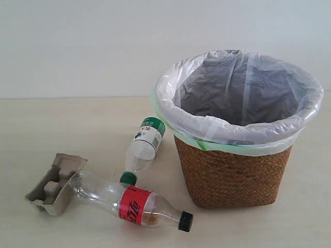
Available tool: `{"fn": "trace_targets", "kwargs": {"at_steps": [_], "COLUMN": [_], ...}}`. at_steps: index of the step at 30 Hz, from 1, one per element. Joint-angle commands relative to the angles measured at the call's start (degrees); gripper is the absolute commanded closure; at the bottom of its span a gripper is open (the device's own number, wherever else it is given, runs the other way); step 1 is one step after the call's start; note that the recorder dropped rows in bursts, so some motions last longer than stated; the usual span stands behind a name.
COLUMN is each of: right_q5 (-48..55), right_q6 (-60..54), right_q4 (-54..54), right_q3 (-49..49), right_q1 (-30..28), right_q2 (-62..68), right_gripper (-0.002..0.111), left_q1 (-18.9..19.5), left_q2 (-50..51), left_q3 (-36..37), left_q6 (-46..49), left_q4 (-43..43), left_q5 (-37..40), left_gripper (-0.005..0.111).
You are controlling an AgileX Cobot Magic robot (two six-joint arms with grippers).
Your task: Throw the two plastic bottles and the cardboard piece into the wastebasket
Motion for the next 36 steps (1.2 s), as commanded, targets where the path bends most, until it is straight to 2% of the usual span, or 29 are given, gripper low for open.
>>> {"fn": "trace_targets", "kwargs": {"at_steps": [1, 30, 32, 36], "right_q5": [-0.36, -0.36, -0.36, -0.36], "right_q6": [-0.23, -0.23, -0.23, -0.23], "right_q4": [-0.29, -0.29, -0.29, -0.29], "right_q3": [-0.05, -0.05, -0.05, -0.05], "right_q1": [-0.30, -0.30, -0.30, -0.30], "right_q2": [-0.25, -0.25, -0.25, -0.25], "right_gripper": [0.108, 0.108, 0.108, 0.108], "left_q1": [0.25, 0.25, 0.25, 0.25], "left_q2": [-0.16, -0.16, -0.16, -0.16], "left_q3": [0.14, 0.14, 0.14, 0.14], "left_q6": [-0.11, -0.12, -3.11, -11.73], "left_q4": [0.23, -0.15, -4.52, -21.66], "left_q5": [-0.47, -0.29, 0.40, 1.06], "left_gripper": [0.103, 0.103, 0.103, 0.103]}}
